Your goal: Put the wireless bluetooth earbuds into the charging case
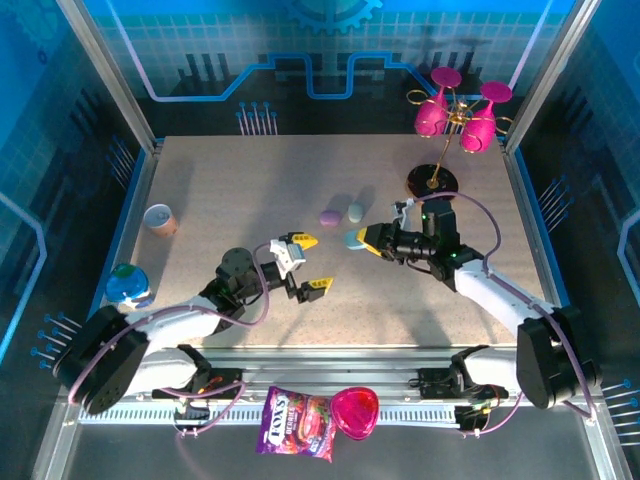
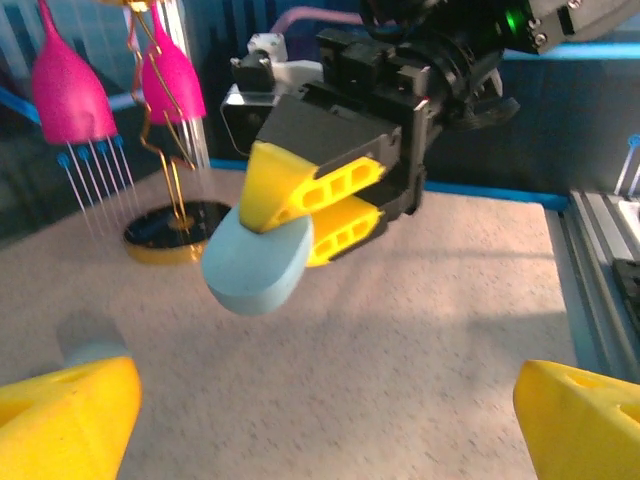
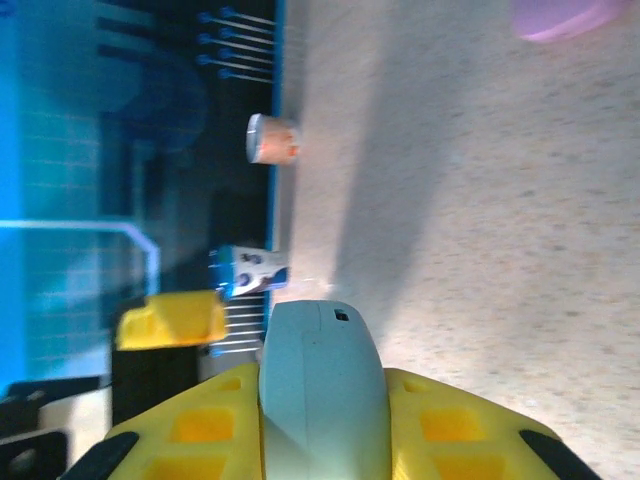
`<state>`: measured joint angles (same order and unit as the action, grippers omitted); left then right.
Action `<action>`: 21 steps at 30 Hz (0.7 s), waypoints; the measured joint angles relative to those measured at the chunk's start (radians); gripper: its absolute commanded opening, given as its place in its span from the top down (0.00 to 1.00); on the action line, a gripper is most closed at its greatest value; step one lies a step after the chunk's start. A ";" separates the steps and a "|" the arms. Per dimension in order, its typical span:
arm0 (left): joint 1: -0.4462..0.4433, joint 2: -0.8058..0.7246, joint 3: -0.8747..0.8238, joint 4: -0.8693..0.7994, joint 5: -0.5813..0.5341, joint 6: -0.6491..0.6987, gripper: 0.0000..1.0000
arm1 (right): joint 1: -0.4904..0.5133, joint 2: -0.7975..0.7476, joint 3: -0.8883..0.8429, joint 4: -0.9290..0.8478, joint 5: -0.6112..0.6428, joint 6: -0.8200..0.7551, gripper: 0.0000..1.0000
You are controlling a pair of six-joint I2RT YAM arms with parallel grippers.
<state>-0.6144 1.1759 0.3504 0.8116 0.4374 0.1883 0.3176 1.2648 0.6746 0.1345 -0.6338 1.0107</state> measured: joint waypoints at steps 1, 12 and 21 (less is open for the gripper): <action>-0.007 -0.025 0.006 -0.068 0.000 0.022 0.01 | 0.000 0.014 -0.001 -0.011 0.015 -0.022 0.79; -0.024 -0.116 0.042 -0.510 -0.042 0.137 0.00 | 0.000 0.228 -0.042 -0.006 0.167 -0.130 0.77; -0.024 -0.116 0.042 -0.538 -0.050 0.152 0.01 | 0.000 0.289 -0.057 -0.006 0.240 -0.187 0.66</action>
<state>-0.6380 1.0599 0.3920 0.2733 0.3878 0.3401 0.3172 1.5536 0.6178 0.1287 -0.3935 0.8242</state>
